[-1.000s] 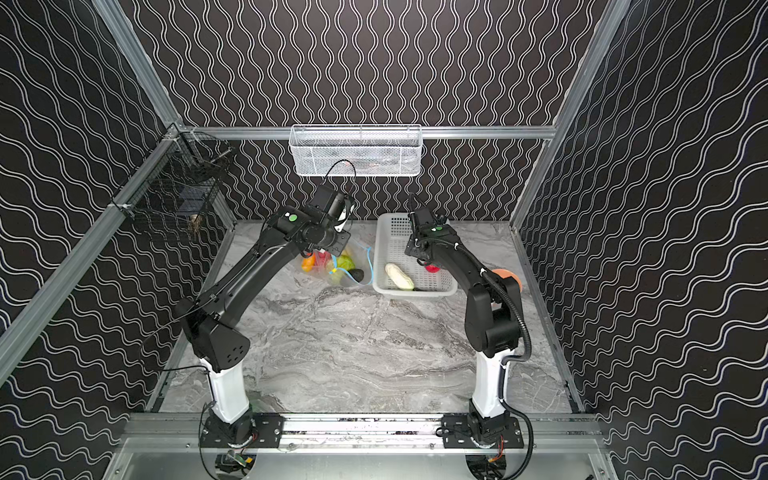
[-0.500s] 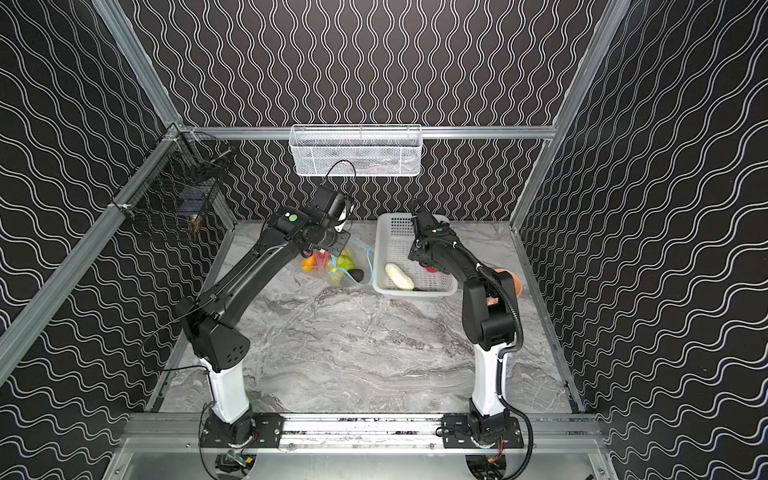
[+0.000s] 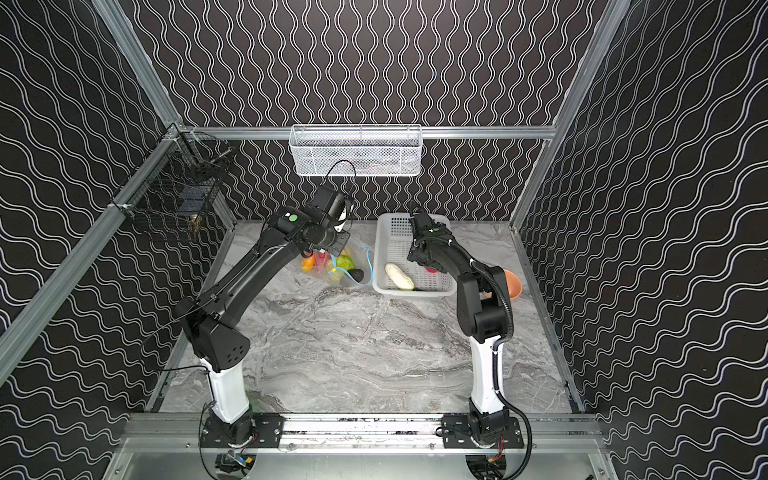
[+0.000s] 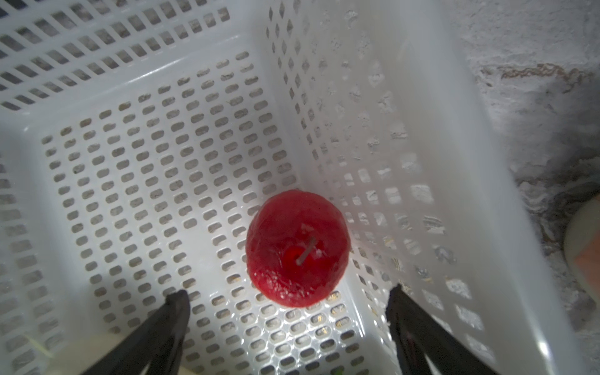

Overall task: Place the food in the zip-top bag and seal the zipper
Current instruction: 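Lower the right gripper onto the red apple and close on it, then lift the red apple with the right gripper out of the basket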

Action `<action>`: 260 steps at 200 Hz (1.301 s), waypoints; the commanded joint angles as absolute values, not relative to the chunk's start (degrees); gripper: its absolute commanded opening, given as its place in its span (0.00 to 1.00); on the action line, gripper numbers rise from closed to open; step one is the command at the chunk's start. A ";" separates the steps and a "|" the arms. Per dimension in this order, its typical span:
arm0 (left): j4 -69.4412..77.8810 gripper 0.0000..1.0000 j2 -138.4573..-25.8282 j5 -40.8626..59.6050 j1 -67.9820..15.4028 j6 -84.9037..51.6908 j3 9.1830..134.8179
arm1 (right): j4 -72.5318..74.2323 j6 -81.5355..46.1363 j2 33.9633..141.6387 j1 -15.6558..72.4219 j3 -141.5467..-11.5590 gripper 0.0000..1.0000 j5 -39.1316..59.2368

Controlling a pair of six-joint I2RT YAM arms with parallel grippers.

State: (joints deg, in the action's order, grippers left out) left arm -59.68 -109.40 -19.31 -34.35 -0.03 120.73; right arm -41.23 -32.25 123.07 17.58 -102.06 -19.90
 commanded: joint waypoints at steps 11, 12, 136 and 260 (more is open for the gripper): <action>-59.33 0.00 -109.68 -20.07 -34.28 0.09 121.03 | -41.38 -31.15 124.82 17.65 -103.77 0.93 -22.05; -59.28 0.00 -109.69 -20.10 -34.28 0.09 121.07 | -41.39 -31.13 124.90 17.66 -103.83 0.92 -22.05; -59.51 0.00 -110.31 -20.52 -34.28 0.07 121.38 | -39.39 -28.73 127.82 17.55 -104.40 0.67 -21.33; -60.72 0.00 -111.44 -19.86 -34.37 -0.40 122.97 | -31.68 -25.62 119.48 17.52 -94.67 0.32 -16.54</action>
State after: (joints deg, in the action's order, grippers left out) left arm -59.94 -110.65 -19.92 -34.35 -0.03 121.38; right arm -35.92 -26.94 122.23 17.56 -97.10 -18.35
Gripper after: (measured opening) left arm 0.040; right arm 0.441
